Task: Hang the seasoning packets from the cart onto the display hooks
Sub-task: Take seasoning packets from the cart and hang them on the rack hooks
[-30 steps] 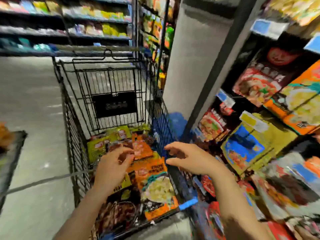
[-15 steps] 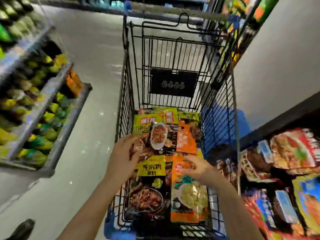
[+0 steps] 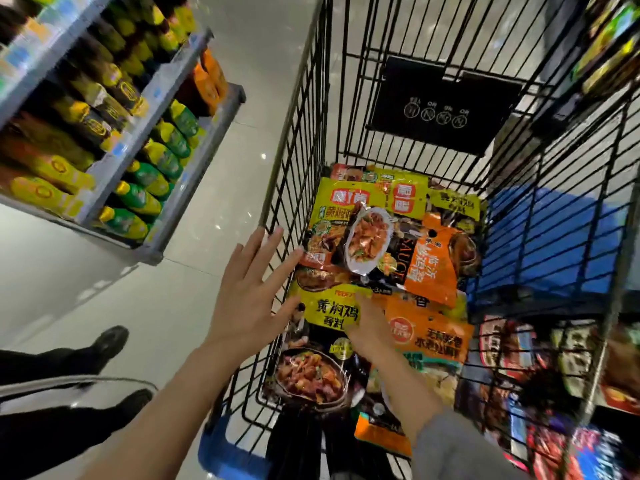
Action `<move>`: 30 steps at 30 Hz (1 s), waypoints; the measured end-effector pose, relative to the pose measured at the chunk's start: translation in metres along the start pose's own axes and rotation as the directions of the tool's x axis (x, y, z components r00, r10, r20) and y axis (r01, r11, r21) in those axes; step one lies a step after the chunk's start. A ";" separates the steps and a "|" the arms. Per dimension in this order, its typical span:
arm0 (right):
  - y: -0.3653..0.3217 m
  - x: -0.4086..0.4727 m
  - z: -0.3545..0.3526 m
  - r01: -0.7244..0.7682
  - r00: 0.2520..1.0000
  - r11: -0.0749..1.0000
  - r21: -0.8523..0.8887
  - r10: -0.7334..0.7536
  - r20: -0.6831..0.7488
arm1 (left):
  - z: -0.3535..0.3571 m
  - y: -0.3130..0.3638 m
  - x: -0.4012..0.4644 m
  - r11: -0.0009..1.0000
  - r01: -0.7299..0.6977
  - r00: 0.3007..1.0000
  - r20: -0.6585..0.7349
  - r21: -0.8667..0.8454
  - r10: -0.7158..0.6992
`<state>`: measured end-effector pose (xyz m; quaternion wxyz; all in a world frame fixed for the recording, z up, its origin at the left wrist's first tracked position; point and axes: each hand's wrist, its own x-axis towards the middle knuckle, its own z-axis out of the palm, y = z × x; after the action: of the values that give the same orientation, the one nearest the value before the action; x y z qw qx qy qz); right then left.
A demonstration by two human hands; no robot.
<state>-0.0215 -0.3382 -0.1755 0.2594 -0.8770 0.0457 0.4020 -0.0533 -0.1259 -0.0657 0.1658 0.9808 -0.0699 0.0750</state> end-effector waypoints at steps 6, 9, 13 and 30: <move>-0.007 0.000 0.020 -0.055 0.977 0.980 0.189 0.092 -0.192 | 0.002 0.001 0.001 0.999 0.033 0.999 -0.037 -0.039 -0.034; -0.010 -0.006 0.013 -0.044 0.981 0.962 0.270 0.093 -0.170 | 0.004 0.001 0.001 0.999 0.034 0.998 -0.056 -0.036 -0.036; -0.014 -0.030 -0.002 0.006 0.988 0.966 0.258 0.033 -0.148 | 0.004 0.001 0.000 1.000 0.025 0.997 -0.069 0.002 -0.025; 0.041 -0.024 -0.080 -0.064 0.894 0.935 -0.349 -0.102 -0.437 | 0.002 0.004 0.000 0.998 0.057 0.996 -0.070 0.001 -0.057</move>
<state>0.0054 -0.4158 -0.1319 0.0834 -0.9783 0.0223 0.1882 -0.0533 -0.1302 -0.0667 0.1688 0.9794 -0.0362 0.1046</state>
